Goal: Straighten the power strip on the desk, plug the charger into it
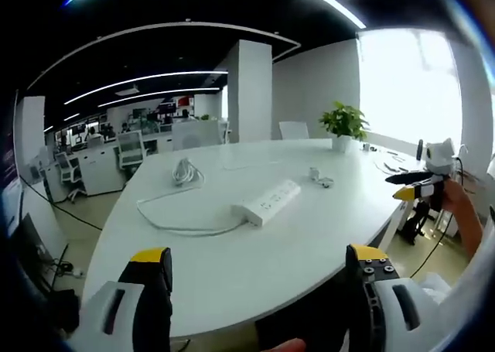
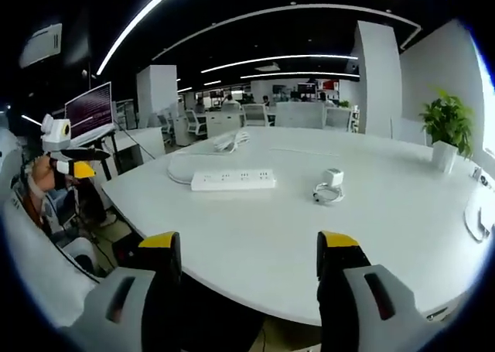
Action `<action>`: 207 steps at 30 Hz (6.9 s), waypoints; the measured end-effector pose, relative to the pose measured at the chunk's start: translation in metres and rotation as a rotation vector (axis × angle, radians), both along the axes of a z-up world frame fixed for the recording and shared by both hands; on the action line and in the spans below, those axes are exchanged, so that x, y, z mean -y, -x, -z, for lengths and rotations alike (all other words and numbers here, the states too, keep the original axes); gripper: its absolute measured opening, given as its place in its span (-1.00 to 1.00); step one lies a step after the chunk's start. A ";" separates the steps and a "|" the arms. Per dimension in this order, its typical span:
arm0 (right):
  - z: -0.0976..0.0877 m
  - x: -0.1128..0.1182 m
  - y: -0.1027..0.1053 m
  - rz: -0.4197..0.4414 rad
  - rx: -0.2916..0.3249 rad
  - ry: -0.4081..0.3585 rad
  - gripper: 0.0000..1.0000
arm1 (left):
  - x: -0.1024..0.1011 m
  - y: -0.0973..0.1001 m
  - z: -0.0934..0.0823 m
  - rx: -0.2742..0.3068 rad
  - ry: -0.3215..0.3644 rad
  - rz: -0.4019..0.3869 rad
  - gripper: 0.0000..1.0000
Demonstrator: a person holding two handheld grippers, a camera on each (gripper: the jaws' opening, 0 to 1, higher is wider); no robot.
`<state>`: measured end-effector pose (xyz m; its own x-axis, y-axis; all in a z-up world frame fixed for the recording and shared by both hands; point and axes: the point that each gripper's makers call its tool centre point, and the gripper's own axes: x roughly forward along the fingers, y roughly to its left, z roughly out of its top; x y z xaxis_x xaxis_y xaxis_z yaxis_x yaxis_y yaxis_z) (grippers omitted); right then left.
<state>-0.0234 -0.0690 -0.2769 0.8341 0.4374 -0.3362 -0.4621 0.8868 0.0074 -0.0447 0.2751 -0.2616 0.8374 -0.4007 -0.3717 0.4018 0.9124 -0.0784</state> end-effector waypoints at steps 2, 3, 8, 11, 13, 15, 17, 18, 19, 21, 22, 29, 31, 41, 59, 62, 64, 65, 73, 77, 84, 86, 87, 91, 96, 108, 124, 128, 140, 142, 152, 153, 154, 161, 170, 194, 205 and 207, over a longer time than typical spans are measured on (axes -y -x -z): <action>-0.003 0.004 -0.001 0.013 0.006 0.021 0.41 | 0.004 -0.004 -0.001 0.016 0.007 0.018 0.87; -0.004 0.004 -0.001 0.017 0.008 0.029 0.41 | 0.006 -0.006 -0.002 0.023 0.010 0.027 0.87; -0.009 0.009 -0.008 0.035 0.020 0.037 0.41 | 0.013 -0.024 0.001 0.038 0.037 0.061 0.86; -0.003 0.007 -0.019 0.044 0.008 0.037 0.41 | 0.014 -0.034 0.010 0.015 0.029 0.071 0.87; 0.002 0.005 -0.029 0.040 -0.006 0.033 0.41 | 0.014 -0.042 0.016 0.007 0.017 0.066 0.89; 0.008 0.003 -0.038 0.031 -0.023 0.034 0.41 | 0.014 -0.051 0.020 0.004 0.014 0.062 0.89; 0.007 0.005 -0.043 0.021 -0.003 0.034 0.41 | 0.017 -0.059 0.025 -0.013 0.025 0.050 0.89; 0.007 0.009 -0.048 0.035 0.006 0.022 0.41 | 0.020 -0.059 0.027 -0.025 0.019 0.071 0.88; 0.011 0.012 -0.052 0.054 -0.019 0.012 0.41 | 0.022 -0.060 0.027 -0.021 0.016 0.082 0.89; 0.013 0.010 -0.056 0.050 -0.047 0.033 0.40 | 0.020 -0.065 0.024 0.006 0.019 0.073 0.90; 0.011 0.007 -0.057 0.037 -0.028 0.053 0.40 | 0.019 -0.068 0.024 0.014 0.022 0.066 0.90; 0.006 0.015 -0.058 0.047 0.000 0.040 0.40 | 0.029 -0.075 0.019 0.025 0.001 0.094 0.89; 0.005 0.014 -0.058 0.041 0.005 0.040 0.40 | 0.031 -0.074 0.017 0.022 0.010 0.093 0.89; 0.006 0.020 -0.050 0.031 0.009 0.007 0.40 | 0.038 -0.060 0.020 -0.008 -0.020 0.094 0.89; 0.010 0.026 -0.049 0.038 0.006 -0.002 0.40 | 0.042 -0.062 0.021 -0.008 -0.037 0.092 0.87; 0.009 0.025 -0.047 0.035 0.007 0.003 0.39 | 0.039 -0.061 0.023 -0.025 -0.020 0.091 0.80; 0.007 0.025 -0.046 0.036 0.012 0.003 0.39 | 0.039 -0.060 0.024 -0.029 -0.016 0.095 0.80; 0.006 0.025 -0.045 0.036 0.013 0.006 0.40 | 0.038 -0.060 0.025 -0.031 -0.020 0.090 0.81; 0.022 0.032 -0.039 0.046 -0.033 0.129 0.45 | 0.021 -0.060 0.029 -0.046 -0.043 0.038 0.91; 0.022 0.030 -0.038 0.040 -0.041 0.059 0.43 | 0.022 -0.060 0.030 -0.048 -0.039 0.043 0.91; 0.022 0.033 -0.039 0.052 -0.042 0.064 0.42 | 0.025 -0.059 0.032 -0.046 -0.036 0.052 0.90; 0.022 0.034 -0.039 0.054 -0.039 0.061 0.42 | 0.030 -0.059 0.035 -0.056 -0.047 0.065 0.91; 0.022 0.035 -0.039 0.058 -0.040 0.062 0.42 | 0.032 -0.058 0.037 -0.061 -0.051 0.073 0.91; 0.022 0.038 -0.040 0.069 -0.038 0.053 0.41 | 0.033 -0.059 0.036 -0.060 -0.053 0.080 0.92; 0.021 0.040 -0.042 0.067 -0.050 0.057 0.41 | 0.030 -0.062 0.034 -0.054 -0.047 0.063 0.92; 0.014 0.037 -0.045 0.064 -0.023 0.052 0.40 | 0.031 -0.057 0.037 -0.050 -0.041 0.087 0.80; 0.016 0.039 -0.047 0.069 -0.023 0.044 0.40 | 0.040 -0.064 0.038 -0.056 -0.027 0.116 0.78; 0.017 0.037 -0.047 0.061 -0.022 0.040 0.40 | 0.044 -0.065 0.041 -0.064 -0.042 0.129 0.77; 0.010 0.017 -0.049 0.020 0.006 0.037 0.39 | 0.046 -0.067 0.040 -0.040 -0.052 0.142 0.83; 0.013 0.016 -0.048 0.013 -0.002 0.035 0.39 | 0.045 -0.071 0.041 -0.039 -0.063 0.140 0.83; 0.019 0.014 -0.048 0.013 -0.014 0.009 0.39 | 0.058 -0.089 0.053 -0.065 -0.038 0.182 0.75; 0.020 0.014 -0.049 0.012 -0.016 0.007 0.39 | 0.059 -0.090 0.053 -0.059 -0.047 0.185 0.78; 0.022 0.013 -0.049 0.010 -0.021 0.008 0.39 | 0.060 -0.093 0.053 -0.051 -0.060 0.188 0.83; 0.024 0.012 -0.050 0.002 -0.029 0.007 0.39 | 0.071 -0.111 0.051 -0.034 -0.090 0.243 0.85; 0.028 0.015 -0.048 0.011 -0.041 0.007 0.39 | 0.080 -0.125 0.048 -0.027 -0.097 0.280 0.85; 0.029 0.009 -0.044 -0.007 -0.046 -0.031 0.39 | 0.102 -0.179 0.054 -0.079 -0.117 0.435 0.83; 0.035 0.011 -0.047 -0.009 -0.062 -0.049 0.39 | 0.109 -0.208 0.083 -0.178 -0.191 0.468 0.83; 0.035 0.012 -0.048 -0.008 -0.061 -0.054 0.39 | 0.111 -0.213 0.086 -0.187 -0.210 0.473 0.80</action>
<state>0.0248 -0.0807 -0.3117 0.8091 0.4626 -0.3624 -0.4662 0.8807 0.0834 0.1680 0.1645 -0.3475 0.4957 -0.6186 -0.6095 0.7687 0.6392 -0.0236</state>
